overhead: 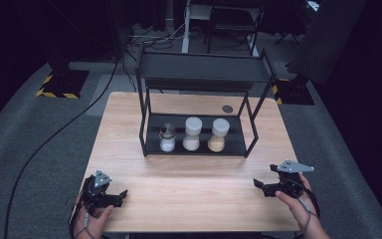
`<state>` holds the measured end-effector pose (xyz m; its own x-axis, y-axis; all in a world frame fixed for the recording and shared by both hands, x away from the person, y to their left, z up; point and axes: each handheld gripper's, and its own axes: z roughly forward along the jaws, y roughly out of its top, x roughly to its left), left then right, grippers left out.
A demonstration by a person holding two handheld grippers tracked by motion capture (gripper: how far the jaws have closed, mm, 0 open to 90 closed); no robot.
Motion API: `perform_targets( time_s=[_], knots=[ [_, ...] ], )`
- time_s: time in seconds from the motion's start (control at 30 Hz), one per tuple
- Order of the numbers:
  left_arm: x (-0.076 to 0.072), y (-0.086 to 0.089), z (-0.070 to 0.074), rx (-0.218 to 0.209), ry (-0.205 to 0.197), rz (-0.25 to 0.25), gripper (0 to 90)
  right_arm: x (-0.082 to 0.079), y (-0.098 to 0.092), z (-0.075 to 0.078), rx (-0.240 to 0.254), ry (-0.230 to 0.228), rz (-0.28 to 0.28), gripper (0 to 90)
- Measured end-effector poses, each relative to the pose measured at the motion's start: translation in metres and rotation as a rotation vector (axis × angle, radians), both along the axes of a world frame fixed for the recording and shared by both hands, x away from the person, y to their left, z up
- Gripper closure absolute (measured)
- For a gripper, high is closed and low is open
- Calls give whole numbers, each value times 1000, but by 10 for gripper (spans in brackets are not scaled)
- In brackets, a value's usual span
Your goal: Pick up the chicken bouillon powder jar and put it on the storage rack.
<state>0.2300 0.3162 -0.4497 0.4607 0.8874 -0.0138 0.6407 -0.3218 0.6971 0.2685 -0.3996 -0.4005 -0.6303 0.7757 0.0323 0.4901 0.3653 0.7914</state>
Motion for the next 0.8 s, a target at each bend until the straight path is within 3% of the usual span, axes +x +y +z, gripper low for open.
perform_targets(
  time_s=[0.3, 0.57, 0.8],
  knots=[
    [0, 0, 0, 0, 0, 0, 12, -3, 0, -21, -32, 34, -14, 52],
    [0, 0, 0, 0, 0, 0, 12, -5, 6, -31, -88, 49, -14, 52],
    [0, 0, 0, 0, 0, 0, 12, -3, 10, -37, -109, 69, -11, 52]
  ],
)
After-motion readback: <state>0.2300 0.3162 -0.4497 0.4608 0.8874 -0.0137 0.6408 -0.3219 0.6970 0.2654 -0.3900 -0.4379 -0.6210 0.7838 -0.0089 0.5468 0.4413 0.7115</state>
